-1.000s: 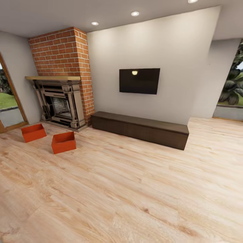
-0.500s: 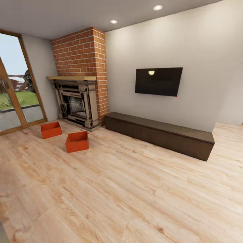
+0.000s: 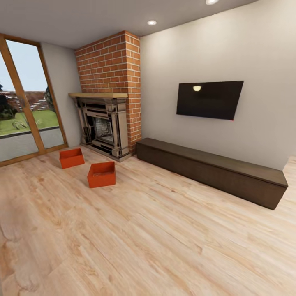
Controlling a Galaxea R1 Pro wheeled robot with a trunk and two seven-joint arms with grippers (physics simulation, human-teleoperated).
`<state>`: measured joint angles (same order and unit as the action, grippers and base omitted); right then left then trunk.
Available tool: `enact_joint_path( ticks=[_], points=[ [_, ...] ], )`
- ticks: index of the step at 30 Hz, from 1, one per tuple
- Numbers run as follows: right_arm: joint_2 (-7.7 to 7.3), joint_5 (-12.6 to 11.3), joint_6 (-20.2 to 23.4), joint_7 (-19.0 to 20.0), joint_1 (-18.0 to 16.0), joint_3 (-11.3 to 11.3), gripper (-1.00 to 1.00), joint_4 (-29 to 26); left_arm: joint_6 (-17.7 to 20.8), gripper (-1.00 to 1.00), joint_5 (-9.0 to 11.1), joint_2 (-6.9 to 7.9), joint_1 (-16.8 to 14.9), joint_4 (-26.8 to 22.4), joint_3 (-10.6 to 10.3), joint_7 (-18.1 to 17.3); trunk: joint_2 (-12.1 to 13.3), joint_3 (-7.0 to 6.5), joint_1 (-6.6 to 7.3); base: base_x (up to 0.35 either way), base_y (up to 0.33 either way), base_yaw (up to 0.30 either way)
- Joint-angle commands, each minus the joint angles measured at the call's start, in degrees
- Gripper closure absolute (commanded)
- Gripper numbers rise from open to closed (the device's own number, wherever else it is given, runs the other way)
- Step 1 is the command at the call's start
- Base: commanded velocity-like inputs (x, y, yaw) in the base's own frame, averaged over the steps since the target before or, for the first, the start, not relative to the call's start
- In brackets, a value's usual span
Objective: Move the two storage containers from the living room to the garage. In the garage, place one container on the floor and stack the other container on top of it (either order is fine).
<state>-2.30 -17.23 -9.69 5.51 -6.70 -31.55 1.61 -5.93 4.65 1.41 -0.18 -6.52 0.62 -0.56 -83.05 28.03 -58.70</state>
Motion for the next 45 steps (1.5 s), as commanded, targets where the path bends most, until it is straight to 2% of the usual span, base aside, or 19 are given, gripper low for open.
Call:
enact_joint_path(
  ticks=[1, 15, 45],
  points=[
    [0.01, -0.61, -0.33, 0.36, -0.06, -0.36, -1.00, 0.18, -0.13, -1.00, 0.51, 0.00, -0.03, 0.01, 0.01, -0.06, -0.03, 0.05, -0.03, 0.322, 0.000, 0.003],
    [0.00, -0.69, -0.33, 0.30, -0.06, -0.36, -1.00, 0.16, -0.13, -1.00, 0.49, 0.00, -0.04, 0.01, 0.01, -0.06, -0.03, 0.05, -0.03, 0.322, 0.000, 0.021],
    [-0.01, -0.70, -0.33, 0.29, -0.06, -0.36, -1.00, 0.21, -0.13, -1.00, 0.51, 0.00, 0.00, 0.01, 0.00, -0.06, -0.03, 0.05, -0.03, 0.322, 0.000, 0.231]
  ],
)
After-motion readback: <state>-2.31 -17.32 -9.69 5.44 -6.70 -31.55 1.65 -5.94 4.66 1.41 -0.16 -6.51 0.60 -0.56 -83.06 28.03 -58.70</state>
